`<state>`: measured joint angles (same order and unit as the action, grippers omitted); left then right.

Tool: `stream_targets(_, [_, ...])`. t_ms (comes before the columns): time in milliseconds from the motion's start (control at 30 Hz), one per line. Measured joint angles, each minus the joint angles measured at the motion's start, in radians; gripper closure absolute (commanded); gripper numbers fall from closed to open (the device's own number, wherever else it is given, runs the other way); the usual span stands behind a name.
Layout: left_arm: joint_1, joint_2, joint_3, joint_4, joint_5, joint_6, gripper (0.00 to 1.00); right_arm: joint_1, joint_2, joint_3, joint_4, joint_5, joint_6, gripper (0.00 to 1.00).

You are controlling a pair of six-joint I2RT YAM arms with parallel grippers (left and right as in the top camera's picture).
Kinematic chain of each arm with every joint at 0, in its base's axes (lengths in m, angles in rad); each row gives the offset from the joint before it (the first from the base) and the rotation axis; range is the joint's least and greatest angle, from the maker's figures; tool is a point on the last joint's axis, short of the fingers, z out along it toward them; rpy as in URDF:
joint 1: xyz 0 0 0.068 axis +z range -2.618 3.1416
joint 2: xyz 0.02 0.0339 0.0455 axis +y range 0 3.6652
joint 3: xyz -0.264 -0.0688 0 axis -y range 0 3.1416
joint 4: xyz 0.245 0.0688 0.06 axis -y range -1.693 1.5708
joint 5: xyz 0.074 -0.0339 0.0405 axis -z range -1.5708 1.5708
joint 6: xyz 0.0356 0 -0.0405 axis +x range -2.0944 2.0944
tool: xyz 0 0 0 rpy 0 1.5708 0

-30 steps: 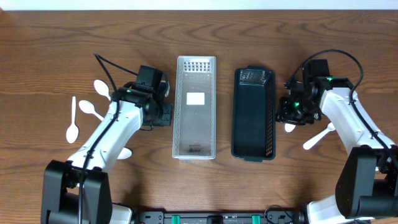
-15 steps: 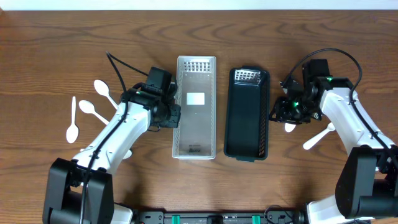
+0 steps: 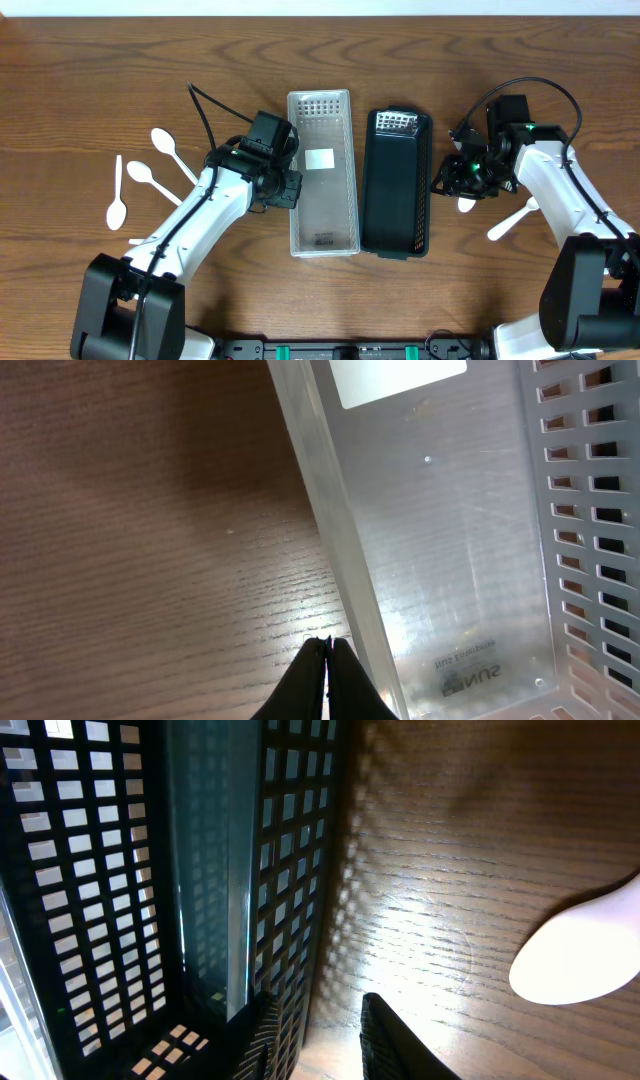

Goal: Pack container

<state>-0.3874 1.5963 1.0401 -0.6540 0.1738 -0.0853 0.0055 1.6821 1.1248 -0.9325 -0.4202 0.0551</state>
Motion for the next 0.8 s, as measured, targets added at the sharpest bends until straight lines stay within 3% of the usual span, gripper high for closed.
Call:
stream_targets(433, [0.000, 0.000, 0.000, 0.008, 0.000, 0.000, 0.94, 0.005, 0.000, 0.000, 0.060, -0.002, 0.001, 0.67])
stream_targets(800, [0.004, 0.000, 0.000, 0.005, -0.024, 0.000, 0.94, 0.101, 0.000, 0.000, 0.111, 0.042, 0.004, 0.63])
